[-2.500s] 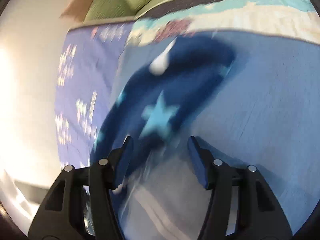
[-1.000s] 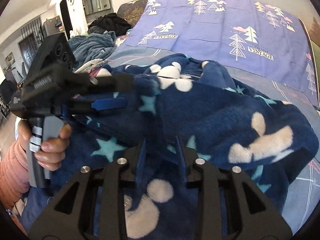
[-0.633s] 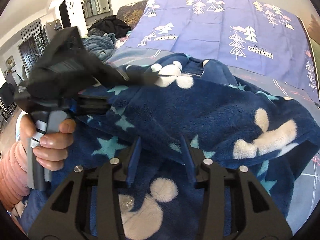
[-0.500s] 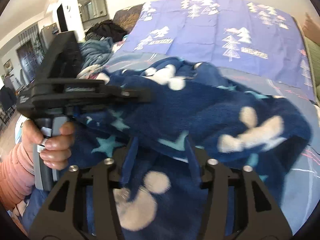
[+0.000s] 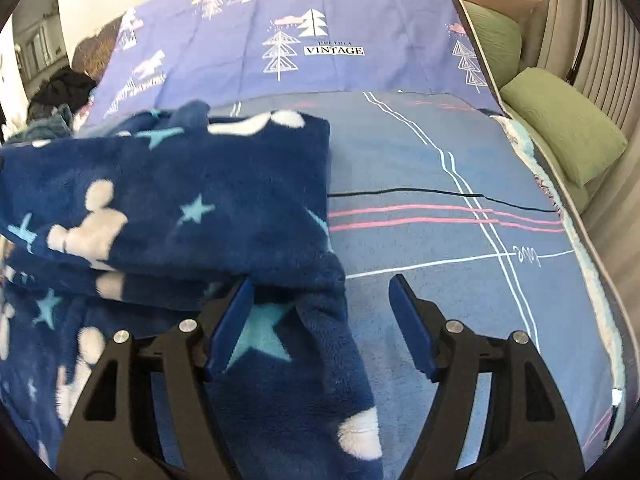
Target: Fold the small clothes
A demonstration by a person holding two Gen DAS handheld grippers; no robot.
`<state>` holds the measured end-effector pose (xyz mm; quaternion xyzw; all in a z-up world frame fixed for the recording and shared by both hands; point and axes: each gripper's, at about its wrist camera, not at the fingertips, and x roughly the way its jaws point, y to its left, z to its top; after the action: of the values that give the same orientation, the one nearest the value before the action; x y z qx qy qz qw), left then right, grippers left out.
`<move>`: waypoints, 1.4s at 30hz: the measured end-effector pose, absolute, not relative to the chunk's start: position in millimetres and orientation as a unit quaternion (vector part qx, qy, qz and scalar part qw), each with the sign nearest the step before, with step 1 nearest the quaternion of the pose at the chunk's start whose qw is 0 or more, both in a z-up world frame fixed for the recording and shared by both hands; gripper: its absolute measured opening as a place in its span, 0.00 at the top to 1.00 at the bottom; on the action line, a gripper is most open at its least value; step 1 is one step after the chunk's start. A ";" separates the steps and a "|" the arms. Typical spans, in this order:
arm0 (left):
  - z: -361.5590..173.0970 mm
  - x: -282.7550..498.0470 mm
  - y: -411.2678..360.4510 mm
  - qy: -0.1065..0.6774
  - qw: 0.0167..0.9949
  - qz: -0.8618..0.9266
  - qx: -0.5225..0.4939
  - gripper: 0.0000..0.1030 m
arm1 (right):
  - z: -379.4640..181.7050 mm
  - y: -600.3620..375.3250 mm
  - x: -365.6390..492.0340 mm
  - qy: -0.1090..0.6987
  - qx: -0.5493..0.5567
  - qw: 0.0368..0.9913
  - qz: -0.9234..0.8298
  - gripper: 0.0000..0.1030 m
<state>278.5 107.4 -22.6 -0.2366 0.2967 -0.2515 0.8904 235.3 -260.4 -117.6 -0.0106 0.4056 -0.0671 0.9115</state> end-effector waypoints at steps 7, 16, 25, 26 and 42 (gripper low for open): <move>-25.3 275.6 102.5 0.295 0.898 -0.242 -0.220 0.92 | -129.2 -263.4 241.4 0.420 -0.039 0.897 -0.129 0.33; -61.5 301.2 109.9 0.433 0.888 -0.080 -0.131 0.79 | -125.3 -271.9 234.4 0.435 -0.006 0.888 -0.148 0.33; -29.6 281.4 100.5 0.361 0.924 -0.088 -0.090 0.56 | -96.9 -273.0 213.8 0.387 0.074 0.904 -0.168 0.33; -35.2 283.8 91.9 0.368 0.919 -0.113 -0.084 0.56 | -89.5 -275.0 211.1 0.373 0.100 0.908 -0.161 0.33; -84.7 294.0 57.3 0.436 0.889 -0.137 0.001 0.55 | -123.1 -257.9 277.0 0.460 -0.002 0.885 -0.071 0.44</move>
<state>294.0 57.3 -84.7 0.0010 0.4360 -0.1371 0.8895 277.0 -257.9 -123.1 -0.0017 0.4598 -0.0712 0.8852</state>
